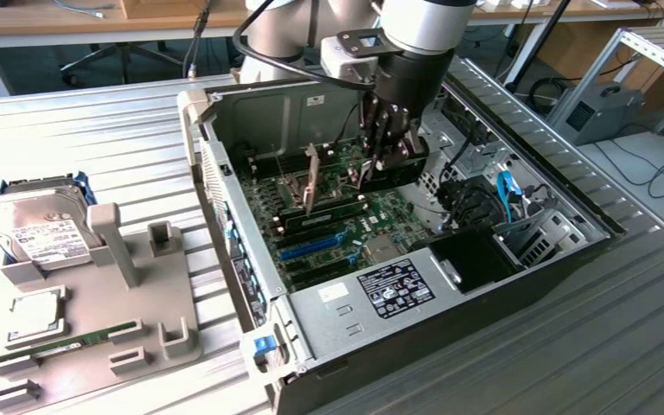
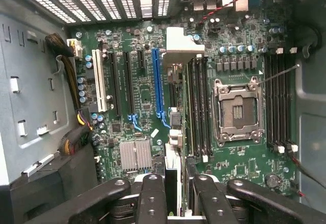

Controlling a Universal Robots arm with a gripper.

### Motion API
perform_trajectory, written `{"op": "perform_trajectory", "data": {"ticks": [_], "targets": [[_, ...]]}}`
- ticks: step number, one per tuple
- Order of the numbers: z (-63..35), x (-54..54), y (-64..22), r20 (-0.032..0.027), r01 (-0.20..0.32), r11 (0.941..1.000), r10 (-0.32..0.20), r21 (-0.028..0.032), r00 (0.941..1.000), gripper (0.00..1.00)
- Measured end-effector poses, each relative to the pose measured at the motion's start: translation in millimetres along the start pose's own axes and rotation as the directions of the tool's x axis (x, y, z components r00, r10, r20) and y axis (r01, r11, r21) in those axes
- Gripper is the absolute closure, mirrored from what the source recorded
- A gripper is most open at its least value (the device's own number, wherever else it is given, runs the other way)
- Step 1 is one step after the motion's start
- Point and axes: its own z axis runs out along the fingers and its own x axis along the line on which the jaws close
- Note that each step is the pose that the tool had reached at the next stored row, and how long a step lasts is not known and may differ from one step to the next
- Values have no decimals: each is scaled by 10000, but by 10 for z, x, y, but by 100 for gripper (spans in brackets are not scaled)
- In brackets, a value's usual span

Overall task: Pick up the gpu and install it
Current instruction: 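Insert the gpu into the slot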

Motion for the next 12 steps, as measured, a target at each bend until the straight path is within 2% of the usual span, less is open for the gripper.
{"op": "perform_trajectory", "data": {"ticks": [12], "targets": [[3,0,0,8,561,9984,-561,-16,9984,74]]}}
